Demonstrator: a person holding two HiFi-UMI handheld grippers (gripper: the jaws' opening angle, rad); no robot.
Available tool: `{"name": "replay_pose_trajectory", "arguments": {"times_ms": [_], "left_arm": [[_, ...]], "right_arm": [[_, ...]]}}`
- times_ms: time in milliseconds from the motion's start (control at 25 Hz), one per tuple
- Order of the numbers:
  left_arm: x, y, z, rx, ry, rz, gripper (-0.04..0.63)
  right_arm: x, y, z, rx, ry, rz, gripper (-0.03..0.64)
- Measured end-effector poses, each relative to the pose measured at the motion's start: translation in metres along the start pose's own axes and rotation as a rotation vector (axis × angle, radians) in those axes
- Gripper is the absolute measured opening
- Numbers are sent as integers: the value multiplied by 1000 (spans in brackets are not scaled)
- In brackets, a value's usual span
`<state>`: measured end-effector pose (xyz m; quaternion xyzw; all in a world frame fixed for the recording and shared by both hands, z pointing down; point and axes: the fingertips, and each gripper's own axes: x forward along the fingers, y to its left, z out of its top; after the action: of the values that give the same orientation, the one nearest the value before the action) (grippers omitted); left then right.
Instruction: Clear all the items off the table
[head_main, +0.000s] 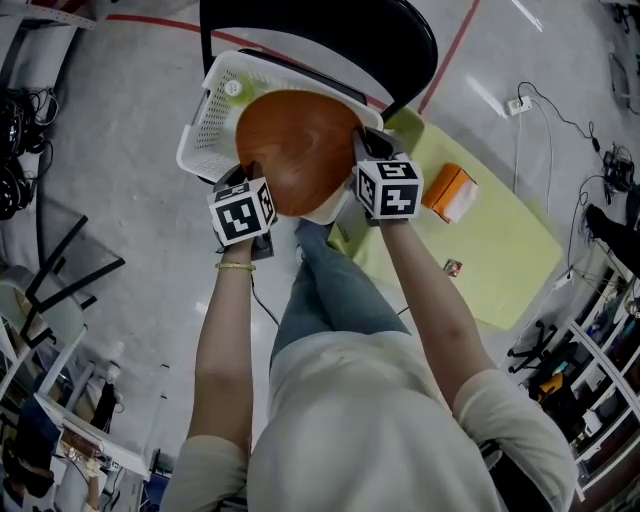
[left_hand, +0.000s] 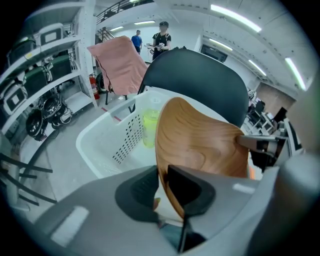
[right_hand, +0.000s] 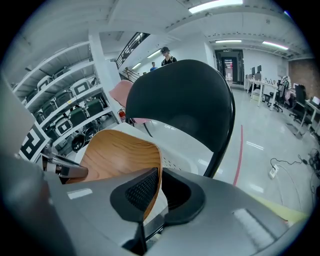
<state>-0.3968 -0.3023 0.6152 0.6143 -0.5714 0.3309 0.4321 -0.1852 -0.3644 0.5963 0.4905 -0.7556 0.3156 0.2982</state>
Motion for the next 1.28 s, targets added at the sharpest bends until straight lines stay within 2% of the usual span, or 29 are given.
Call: {"name": "replay_pose_trajectory", "arguments": {"times_ms": [320,440,560,800,1080,1280], "left_arm": [[8,4,-2,60,46,50,75],[8,4,-2,78,49,42,83],[7,1,-2,72,42,19,135],[5,-5,-1,101,24,14,153],[5,-4,0,63,13,-5,153],[-1,-1,0,75,9,8,139]], "right_arm": [[13,0,-5,-16,29,-27,29],[13,0,-3,-26,28,-43,29],[12,0,1,-24,7,-46,43],[11,5,11,-51,-18,-29,51],[11,14,14,-67,-24,-17,49],[7,16,14,-70,-26,-16,48]]}}
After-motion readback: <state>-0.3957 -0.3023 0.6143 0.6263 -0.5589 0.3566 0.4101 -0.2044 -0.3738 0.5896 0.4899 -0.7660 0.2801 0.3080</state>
